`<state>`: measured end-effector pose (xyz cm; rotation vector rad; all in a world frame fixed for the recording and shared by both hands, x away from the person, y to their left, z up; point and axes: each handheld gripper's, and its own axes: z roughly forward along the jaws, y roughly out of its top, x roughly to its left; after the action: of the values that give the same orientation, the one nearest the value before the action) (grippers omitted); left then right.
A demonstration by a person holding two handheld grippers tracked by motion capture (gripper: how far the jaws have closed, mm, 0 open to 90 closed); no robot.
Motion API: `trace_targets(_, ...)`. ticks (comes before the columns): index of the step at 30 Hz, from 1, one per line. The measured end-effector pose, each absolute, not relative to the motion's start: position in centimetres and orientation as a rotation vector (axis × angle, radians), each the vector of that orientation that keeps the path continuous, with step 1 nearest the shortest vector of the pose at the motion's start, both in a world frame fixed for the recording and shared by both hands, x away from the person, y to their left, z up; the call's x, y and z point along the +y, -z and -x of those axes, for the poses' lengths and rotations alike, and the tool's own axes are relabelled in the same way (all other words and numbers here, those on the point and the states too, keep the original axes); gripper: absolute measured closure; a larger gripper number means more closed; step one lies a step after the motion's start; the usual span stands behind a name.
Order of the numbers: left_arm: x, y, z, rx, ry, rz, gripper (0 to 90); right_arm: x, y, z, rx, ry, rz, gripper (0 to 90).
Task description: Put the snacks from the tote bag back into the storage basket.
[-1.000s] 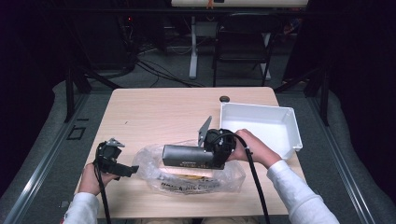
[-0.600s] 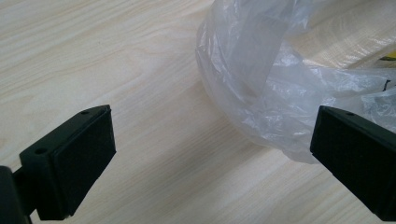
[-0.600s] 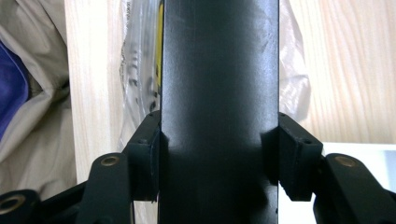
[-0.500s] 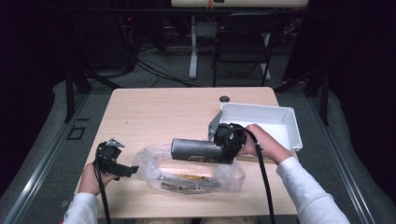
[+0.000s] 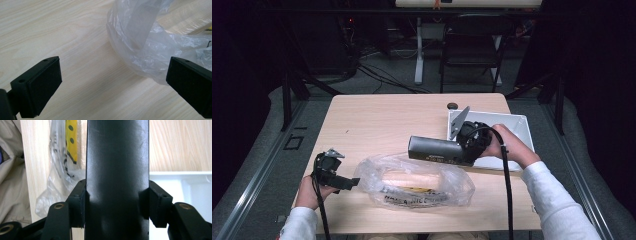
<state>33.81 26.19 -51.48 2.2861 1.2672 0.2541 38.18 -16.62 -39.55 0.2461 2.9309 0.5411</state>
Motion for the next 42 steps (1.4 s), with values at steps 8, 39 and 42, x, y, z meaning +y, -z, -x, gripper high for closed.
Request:
trace_targets(8, 26.3, 51.5, -33.7, 1.272, -0.249, -2.283, 0.0, -19.7, 39.1, -39.2, 2.909, -0.536, -0.302, 42.5)
trace_targets(39, 26.9, 51.5, -33.4, 1.292, -0.261, -2.259, 0.0, -28.7, 41.6, -42.4, 2.887, -0.549, -0.421, 42.5)
trace_targets(42, 26.9, 51.5, -33.4, 1.292, -0.259, -2.262, 0.0, -29.0, 42.1, -42.7, 2.899, -0.539, -0.417, 42.6)
